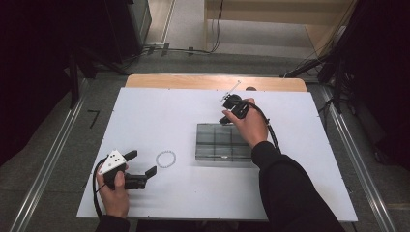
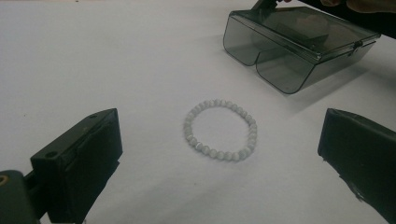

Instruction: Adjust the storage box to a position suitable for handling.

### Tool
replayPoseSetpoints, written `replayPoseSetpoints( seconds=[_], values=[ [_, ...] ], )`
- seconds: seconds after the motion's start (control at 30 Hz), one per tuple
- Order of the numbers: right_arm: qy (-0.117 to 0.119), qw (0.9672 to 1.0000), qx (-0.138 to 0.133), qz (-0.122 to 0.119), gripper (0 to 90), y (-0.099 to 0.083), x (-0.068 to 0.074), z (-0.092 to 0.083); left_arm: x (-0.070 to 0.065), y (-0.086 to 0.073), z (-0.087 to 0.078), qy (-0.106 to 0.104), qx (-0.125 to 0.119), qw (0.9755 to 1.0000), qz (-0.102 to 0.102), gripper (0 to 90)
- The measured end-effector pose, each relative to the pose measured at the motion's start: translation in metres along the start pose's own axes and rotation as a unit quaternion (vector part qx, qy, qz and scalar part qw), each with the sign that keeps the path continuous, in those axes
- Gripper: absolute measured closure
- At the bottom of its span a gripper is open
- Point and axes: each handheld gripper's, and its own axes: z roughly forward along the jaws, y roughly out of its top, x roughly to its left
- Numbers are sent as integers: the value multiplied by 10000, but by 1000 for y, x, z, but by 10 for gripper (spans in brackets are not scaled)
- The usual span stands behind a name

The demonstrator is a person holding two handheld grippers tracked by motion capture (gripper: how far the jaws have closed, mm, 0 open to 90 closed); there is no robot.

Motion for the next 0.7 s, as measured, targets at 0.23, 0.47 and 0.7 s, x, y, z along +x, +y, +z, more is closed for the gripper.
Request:
replayPoseSetpoints(
  seconds=[0.23, 0.47, 0.7],
  values=[
    [61, 9999, 63, -142, 876, -1, 6, 3, 0, 0, 0, -1, -5, 10000, -8, 0],
    [134, 9994, 179, -251, 877, -2, 17, 3, 0, 0, 0, -2, 0, 10000, -5, 0],
    [180, 9996, 191, -111, 876, -9, 22, 1, 0, 0, 0, 0, 12, 10000, 7, 0]
  ],
)
